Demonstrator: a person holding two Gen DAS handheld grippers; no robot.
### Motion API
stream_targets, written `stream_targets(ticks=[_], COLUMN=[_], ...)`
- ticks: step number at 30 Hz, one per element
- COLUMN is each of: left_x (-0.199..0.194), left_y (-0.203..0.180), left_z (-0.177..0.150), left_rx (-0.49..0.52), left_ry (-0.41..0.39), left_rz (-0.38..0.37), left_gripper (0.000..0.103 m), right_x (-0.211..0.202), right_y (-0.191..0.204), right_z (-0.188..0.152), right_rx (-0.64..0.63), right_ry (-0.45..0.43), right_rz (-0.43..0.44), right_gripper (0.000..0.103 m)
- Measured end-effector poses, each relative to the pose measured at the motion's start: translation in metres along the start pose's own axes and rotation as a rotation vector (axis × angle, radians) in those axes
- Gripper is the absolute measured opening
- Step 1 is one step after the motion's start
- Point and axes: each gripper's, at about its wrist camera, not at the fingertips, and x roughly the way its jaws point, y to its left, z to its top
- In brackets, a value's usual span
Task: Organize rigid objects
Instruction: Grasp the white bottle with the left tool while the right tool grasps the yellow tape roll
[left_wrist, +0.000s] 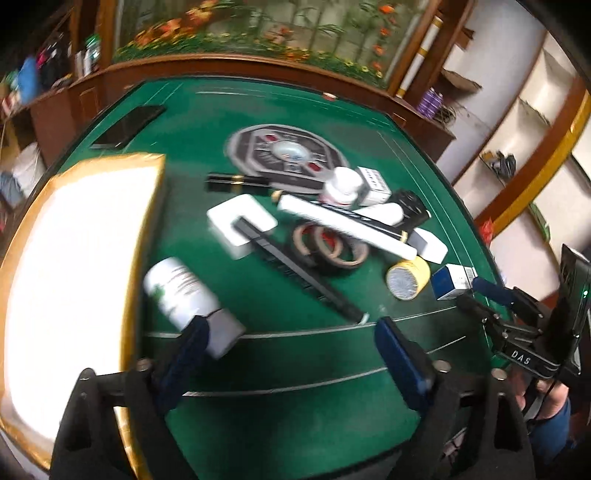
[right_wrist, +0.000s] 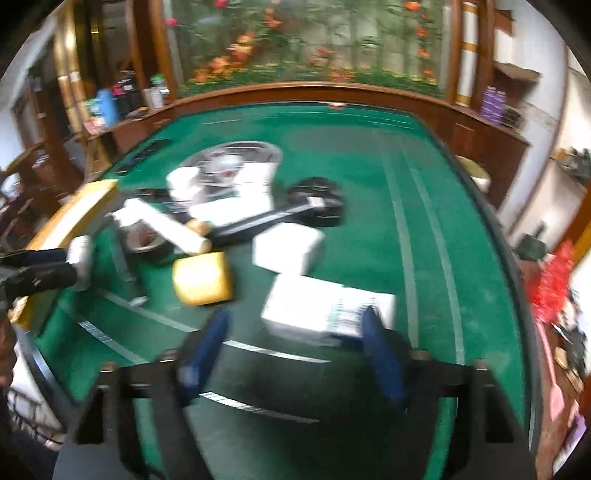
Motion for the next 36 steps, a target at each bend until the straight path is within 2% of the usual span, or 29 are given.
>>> stream_targets(ticks=[2, 4, 5, 7, 9, 12, 13, 15, 20, 25, 27, 29, 31, 33, 36], left_x=[-0.002, -0.003, -0.003, -0.002, 0.002, 0.009, 0.011, 0.017, 0.026, 0.047, 0.05, 0.051, 0.048, 0.04, 0.03], left_y=[0.009, 0.012, 0.013, 0.012, 0.016, 0.02, 0.021, 0.023, 0.026, 0.023, 0.019, 0.018, 0.018, 0.02, 0.022], left_z=[-0.002, -0.005, -0.005, -0.007, -0.007, -0.005, -0.004, -0.001, 0.006, 0.021, 0.021, 0.017, 0.011, 0.006, 0.001], left_rx=[-0.023, -0.033, -0.032, -0.028, -0.039, -0.062, -0.071, -0.089, -0.129, -0.1, -0.079, -0.056, -0.024, -0.015, -0.012], left_ry=[0.003, 0.004, 0.001, 0.002, 0.015, 0.034, 0.037, 0.043, 0.041, 0.048, 0.047, 0.045, 0.023, -0.006, -0.034], left_rz=[0.008, 0.002, 0.005, 0.002, 0.003, 0.023, 0.029, 0.076, 0.156, 0.225, 0.236, 0.248, 0.276, 0.261, 0.198], left_gripper=[0.084, 0.084, 0.083, 0.083, 0.083, 0.083, 0.083, 0.083, 0.083, 0.084, 0.075, 0.049, 0.038, 0.038, 0.038], right_x=[0.001, 0.011, 0.015, 0.022, 0.034, 0.051, 0.054, 0.059, 0.058, 0.052, 0.047, 0.042, 0.039, 0.035, 0.026], right_y=[0.012, 0.03, 0.035, 0.038, 0.04, 0.041, 0.042, 0.044, 0.044, 0.039, 0.039, 0.038, 0.036, 0.035, 0.037], right_z=[0.005, 0.012, 0.014, 0.021, 0.025, 0.029, 0.029, 0.027, 0.022, 0.014, 0.011, 0.008, 0.006, 0.005, 0.001], right_rx=[-0.038, -0.086, -0.09, -0.089, -0.083, -0.092, -0.088, -0.093, -0.095, -0.077, -0.073, -0.06, -0.042, -0.028, -0.016], right_ry=[-0.003, -0.004, -0.006, 0.004, 0.037, 0.069, 0.074, 0.095, 0.066, 0.049, 0.036, 0.024, 0.022, 0.021, 0.015], right_rz=[0.018, -0.018, -0.024, 0.03, 0.016, 0.009, 0.015, 0.039, 0.038, 0.072, 0.078, 0.089, 0.103, 0.112, 0.124], right_gripper=[0.059, 0.059, 0.059, 0.059, 0.059, 0.054, 0.046, 0.032, 0.031, 0.031, 0.031, 0.031, 0.031, 0.031, 0.031])
